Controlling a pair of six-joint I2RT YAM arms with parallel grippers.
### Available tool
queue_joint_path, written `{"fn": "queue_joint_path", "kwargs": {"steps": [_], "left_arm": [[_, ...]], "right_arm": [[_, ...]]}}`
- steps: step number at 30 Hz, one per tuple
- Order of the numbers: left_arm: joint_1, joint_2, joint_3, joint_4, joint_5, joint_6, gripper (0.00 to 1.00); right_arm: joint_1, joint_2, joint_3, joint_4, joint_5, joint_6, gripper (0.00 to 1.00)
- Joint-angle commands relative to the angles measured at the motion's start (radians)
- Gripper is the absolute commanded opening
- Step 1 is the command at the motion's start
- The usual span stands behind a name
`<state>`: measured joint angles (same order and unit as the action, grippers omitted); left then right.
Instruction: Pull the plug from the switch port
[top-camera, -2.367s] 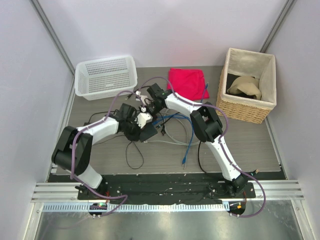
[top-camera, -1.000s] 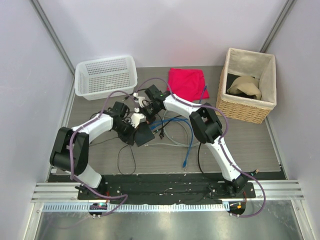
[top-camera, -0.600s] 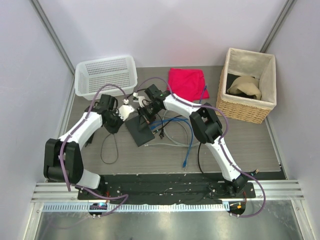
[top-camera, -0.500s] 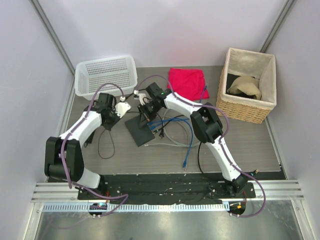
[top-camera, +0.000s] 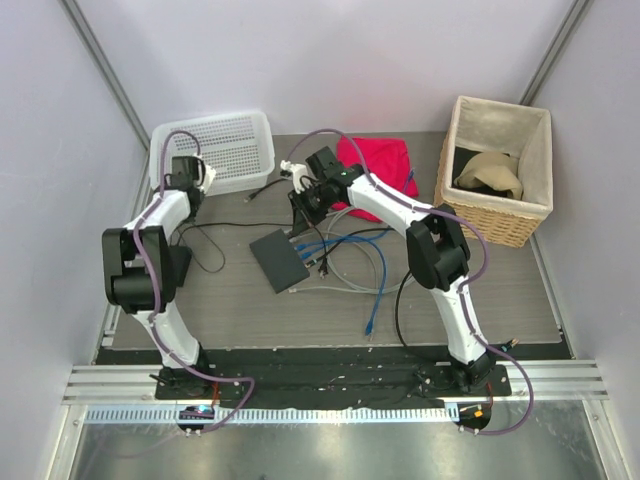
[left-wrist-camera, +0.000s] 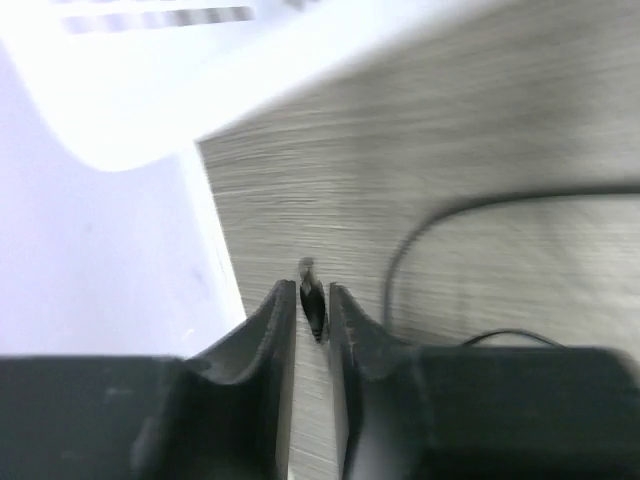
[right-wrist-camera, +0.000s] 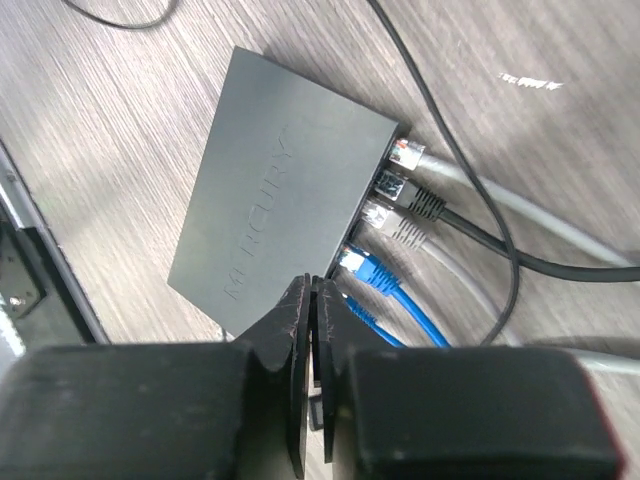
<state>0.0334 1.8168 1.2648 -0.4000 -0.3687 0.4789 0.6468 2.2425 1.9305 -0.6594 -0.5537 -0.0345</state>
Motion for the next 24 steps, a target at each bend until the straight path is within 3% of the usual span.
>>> {"fn": "queue_joint_path", "kwargs": {"steps": [1,2,3,5,10,13,17,22,23,24], "left_arm": [[0.016,-0.031,0.068,0.011,0.008,-0.082,0.32],[0.016,-0.062,0.07,0.007,0.049,-0.133,0.52],[0.017,-0.091,0.061,0.007,0.11,-0.154,0.95],[-0.001,-0.172,0.045,0.006,0.216,-0.219,1.0],[-0.085,-0.24,0.048,-0.135,0.422,-0.385,0.99],[-0.125,-0.232,0.021,-0.203,0.542,-0.505,0.89],[-0.164,-0.15,-0.021,-0.266,0.592,-0.577,0.57],[-0.165,-0.076,-0.088,-0.214,0.588,-0.626,0.44],[-0.165,-0.067,-0.088,-0.203,0.576,-0.625,0.35],[-0.165,-0.054,-0.082,-0.198,0.567,-0.62,0.33]], "right_arm": [[0.007,-0.084,-0.016,0.023,0.06,-0.05,0.14],[0.008,-0.089,-0.018,0.023,0.063,-0.053,0.15],[0.007,-0.093,-0.021,0.018,0.063,-0.057,0.17],[0.008,-0.1,-0.019,0.003,0.061,-0.08,0.21],[0.008,-0.121,-0.04,-0.034,0.102,-0.16,0.23],[0.007,-0.152,-0.085,-0.049,0.144,-0.206,0.23],[0.007,-0.191,-0.149,-0.072,0.205,-0.286,0.18],[0.007,-0.233,-0.211,-0.072,0.262,-0.343,0.17],[0.007,-0.238,-0.215,-0.072,0.267,-0.344,0.17],[0.007,-0.241,-0.22,-0.072,0.271,-0.346,0.18]]}}
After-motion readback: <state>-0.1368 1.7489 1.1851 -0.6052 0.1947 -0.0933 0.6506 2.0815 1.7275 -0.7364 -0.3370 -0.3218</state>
